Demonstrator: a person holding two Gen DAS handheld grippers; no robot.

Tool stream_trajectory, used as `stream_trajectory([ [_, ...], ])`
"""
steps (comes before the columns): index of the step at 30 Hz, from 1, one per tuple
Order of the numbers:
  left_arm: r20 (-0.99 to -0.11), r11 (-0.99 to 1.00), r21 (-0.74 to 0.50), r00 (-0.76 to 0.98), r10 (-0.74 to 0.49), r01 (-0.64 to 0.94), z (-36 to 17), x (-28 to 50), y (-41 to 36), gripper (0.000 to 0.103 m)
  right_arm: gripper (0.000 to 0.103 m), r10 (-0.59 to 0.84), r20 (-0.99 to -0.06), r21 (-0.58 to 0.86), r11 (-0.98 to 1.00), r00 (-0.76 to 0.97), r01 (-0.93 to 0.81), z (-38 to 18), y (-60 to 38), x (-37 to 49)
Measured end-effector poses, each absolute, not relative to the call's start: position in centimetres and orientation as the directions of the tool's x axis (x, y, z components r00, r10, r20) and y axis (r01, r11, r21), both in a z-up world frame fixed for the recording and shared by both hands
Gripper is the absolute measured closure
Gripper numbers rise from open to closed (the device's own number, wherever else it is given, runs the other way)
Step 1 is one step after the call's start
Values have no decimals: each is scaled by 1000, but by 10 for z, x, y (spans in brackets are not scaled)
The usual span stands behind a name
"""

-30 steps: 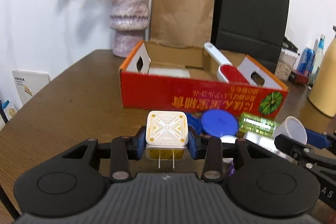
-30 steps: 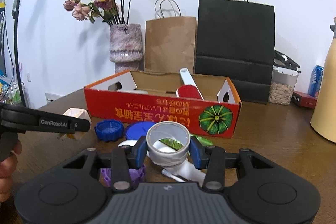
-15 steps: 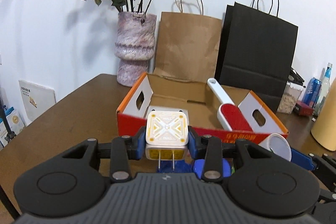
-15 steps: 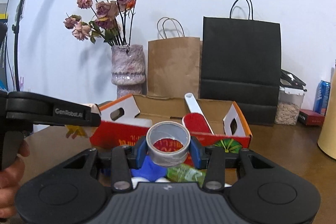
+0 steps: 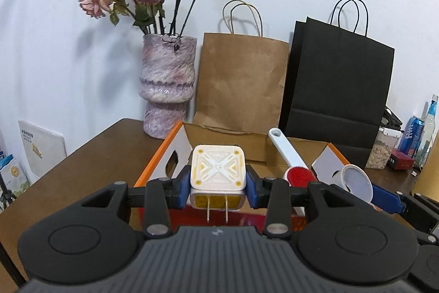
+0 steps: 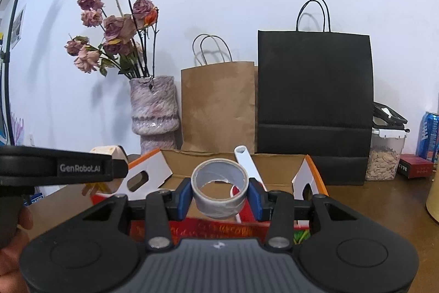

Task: Organize rigid objects
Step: 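Lift the tape roll and plug adapter toward the cardboard box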

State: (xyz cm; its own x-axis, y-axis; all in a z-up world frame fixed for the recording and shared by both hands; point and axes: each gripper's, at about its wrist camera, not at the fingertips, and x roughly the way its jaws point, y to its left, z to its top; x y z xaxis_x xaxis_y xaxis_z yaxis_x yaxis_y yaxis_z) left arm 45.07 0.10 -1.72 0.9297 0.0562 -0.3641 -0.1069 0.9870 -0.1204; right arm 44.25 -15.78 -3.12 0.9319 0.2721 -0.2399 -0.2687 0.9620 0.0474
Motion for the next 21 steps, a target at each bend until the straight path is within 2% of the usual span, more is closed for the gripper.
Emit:
stream_trajectory([
  [21, -351, 991, -76, 933, 74, -107, -23, 526, 7, 63, 61, 280, -250, 7, 958, 927, -287, -26, -142, 524],
])
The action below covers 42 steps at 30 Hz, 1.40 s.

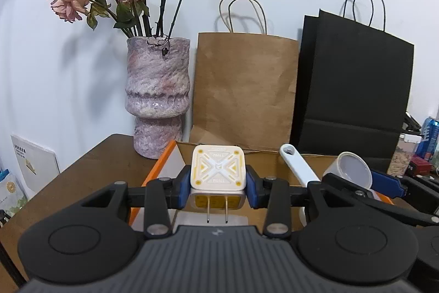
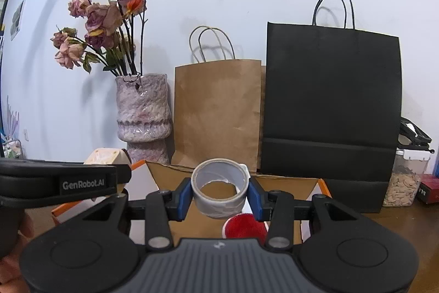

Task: Organize rigid objects
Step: 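Lift the tape roll and plug adapter toward the cardboard box, then open the right tool over the box while the left tool releases the plug adapter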

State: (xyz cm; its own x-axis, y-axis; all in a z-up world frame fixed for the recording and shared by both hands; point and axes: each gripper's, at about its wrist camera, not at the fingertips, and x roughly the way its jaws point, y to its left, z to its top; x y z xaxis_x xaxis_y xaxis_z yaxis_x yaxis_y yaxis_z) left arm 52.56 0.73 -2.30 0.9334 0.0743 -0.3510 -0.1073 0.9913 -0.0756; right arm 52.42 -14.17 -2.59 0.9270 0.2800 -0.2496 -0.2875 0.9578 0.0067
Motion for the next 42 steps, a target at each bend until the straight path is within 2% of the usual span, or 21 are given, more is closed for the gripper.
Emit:
stream_trajectory([
  [16, -377, 992, -25, 921, 102, -120, -33, 550, 12, 61, 61, 288, -328, -35, 948, 900, -316, -35, -134, 550],
  [17, -369, 992, -22, 923, 108, -125, -33, 549, 12, 57, 59, 283, -337, -37, 949, 898, -313, -36, -134, 550],
  [18, -366, 991, -15, 923, 118, -133, -32, 550, 12, 35, 53, 277, -344, -41, 950, 897, -308, -37, -135, 551],
  [19, -360, 989, -4, 923, 135, -146, -32, 550, 11, 8, 31, 263, -355, -48, 953, 897, -299, -38, -135, 552],
  [20, -348, 987, 7, 925, 152, -159, -32, 549, 10, 0, 7, 247, -361, -54, 957, 899, -284, -39, -135, 552],
  [21, -334, 985, 14, 928, 164, -170, -32, 547, 10, 0, 0, 226, -356, -60, 963, 907, -264, -40, -136, 553],
  [25, -339, 983, 17, 923, 180, -185, -31, 548, 11, 0, 0, 182, -357, -69, 973, 916, -220, -42, -139, 555],
  [42, -360, 980, 11, 913, 191, -200, -33, 545, 14, 0, 0, 182, -382, -58, 974, 906, -220, -44, -143, 554],
])
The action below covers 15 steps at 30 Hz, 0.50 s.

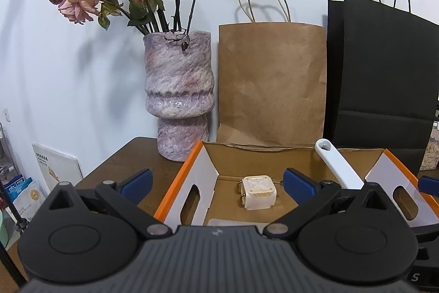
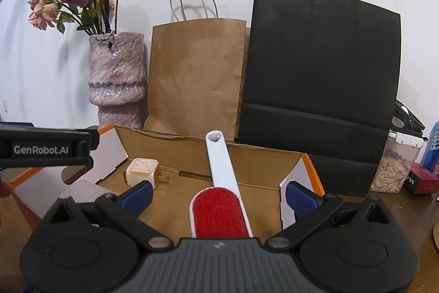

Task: Organize rigid objects
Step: 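Open the right tool over the box while the left tool releases the plug adapter, then move both tools back toward the caps and bottles on the table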

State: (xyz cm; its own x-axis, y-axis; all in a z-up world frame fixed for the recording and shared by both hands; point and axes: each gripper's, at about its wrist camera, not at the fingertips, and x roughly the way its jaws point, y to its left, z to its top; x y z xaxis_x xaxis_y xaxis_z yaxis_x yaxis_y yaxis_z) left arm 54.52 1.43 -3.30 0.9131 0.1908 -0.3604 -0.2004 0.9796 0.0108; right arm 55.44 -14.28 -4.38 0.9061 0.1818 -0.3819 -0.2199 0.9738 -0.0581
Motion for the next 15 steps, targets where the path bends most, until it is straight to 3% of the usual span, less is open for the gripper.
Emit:
stream_trajectory([
  [15, -368, 973, 3, 905, 215, -229, -36, 504, 20, 0, 0, 182, -370, -80, 971, 911, -227, -44, -159, 517],
])
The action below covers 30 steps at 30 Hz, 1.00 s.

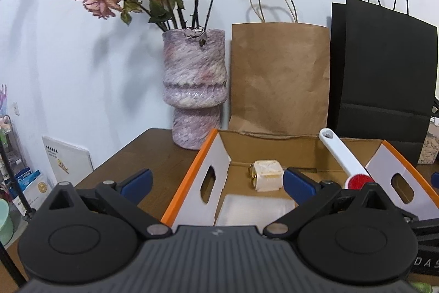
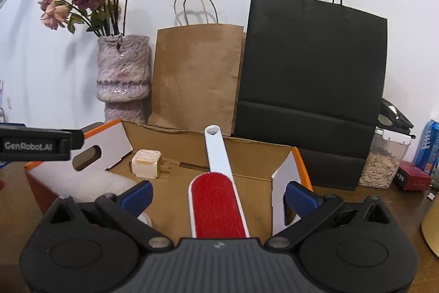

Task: Organize rigid objects
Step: 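Move both tools back toward the caps and bottles on the table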

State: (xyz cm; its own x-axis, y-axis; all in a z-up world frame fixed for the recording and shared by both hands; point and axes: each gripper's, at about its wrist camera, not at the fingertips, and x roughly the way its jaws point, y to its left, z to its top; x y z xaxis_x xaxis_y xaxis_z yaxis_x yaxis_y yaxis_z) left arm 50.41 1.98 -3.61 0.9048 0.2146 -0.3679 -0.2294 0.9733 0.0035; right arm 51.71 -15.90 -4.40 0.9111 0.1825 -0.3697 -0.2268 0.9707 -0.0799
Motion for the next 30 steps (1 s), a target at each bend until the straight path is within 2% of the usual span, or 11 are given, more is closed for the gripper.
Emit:
stream_trajectory([
  [18, -407, 965, 8, 881, 242, -261, -49, 429, 22, 0, 0, 236, -372, -100, 951, 898, -292, -46, -169, 445],
  [30, -424, 968, 15, 875, 233, -250, -58, 388, 11, 0, 0, 229, -422, -97, 950, 877, -295, -57, -182, 407],
])
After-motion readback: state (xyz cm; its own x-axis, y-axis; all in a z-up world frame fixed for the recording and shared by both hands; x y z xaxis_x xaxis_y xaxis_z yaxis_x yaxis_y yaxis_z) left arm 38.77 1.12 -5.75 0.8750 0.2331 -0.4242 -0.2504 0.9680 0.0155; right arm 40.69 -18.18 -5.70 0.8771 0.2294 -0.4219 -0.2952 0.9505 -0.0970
